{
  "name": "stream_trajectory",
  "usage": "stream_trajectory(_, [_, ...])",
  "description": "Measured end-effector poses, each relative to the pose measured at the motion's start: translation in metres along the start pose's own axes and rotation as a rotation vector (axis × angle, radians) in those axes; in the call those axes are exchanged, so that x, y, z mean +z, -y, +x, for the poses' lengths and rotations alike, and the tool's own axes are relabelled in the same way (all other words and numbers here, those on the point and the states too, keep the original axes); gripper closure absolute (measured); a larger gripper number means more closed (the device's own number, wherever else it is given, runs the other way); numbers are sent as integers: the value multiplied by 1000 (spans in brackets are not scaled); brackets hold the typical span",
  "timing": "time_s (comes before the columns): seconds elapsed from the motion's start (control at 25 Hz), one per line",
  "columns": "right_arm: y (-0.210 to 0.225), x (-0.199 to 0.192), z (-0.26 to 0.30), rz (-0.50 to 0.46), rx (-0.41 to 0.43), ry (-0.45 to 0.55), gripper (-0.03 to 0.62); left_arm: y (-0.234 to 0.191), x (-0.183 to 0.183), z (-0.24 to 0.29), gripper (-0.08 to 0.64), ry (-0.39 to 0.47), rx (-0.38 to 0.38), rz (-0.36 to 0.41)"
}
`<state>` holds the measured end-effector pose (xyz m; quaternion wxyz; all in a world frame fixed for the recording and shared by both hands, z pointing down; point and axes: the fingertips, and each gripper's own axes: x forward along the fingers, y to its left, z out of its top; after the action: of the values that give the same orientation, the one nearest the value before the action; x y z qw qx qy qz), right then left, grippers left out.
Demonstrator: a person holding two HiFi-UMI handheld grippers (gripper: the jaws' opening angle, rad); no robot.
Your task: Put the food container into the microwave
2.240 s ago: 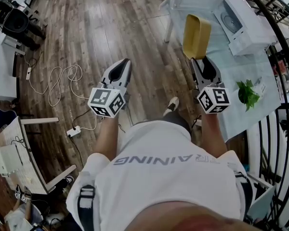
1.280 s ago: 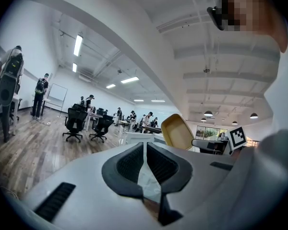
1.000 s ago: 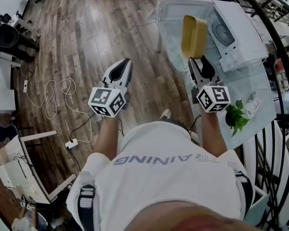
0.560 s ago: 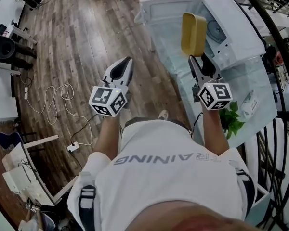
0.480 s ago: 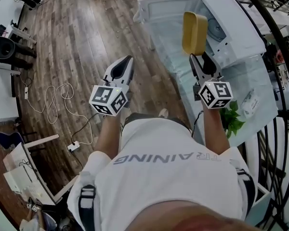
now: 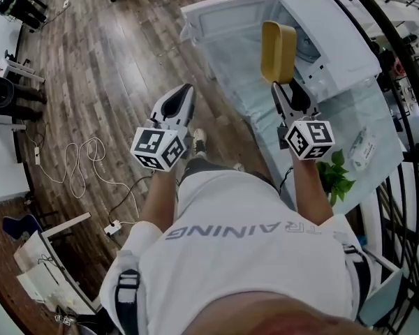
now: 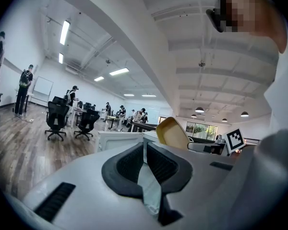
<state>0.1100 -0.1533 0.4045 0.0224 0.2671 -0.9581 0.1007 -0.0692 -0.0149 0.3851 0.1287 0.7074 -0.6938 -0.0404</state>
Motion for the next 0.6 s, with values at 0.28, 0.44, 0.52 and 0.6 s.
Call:
stream_trajectory(0.28, [29,5,50,5,-110,4,385,-38,20,73,511,-6,-105,29])
stream_trajectory(0.44, [32,12,83,-6,-157,12,385,-65,31,108,511,-20,-172,39])
stream_trajectory(0.52, [33,13,95,-1,-198,17,385,-76,33,125,511,-33,-218,36])
stream_trajectory(0.6, [32,13,104,1,-238,15,385,-87,35,141,511,-45,-264,30])
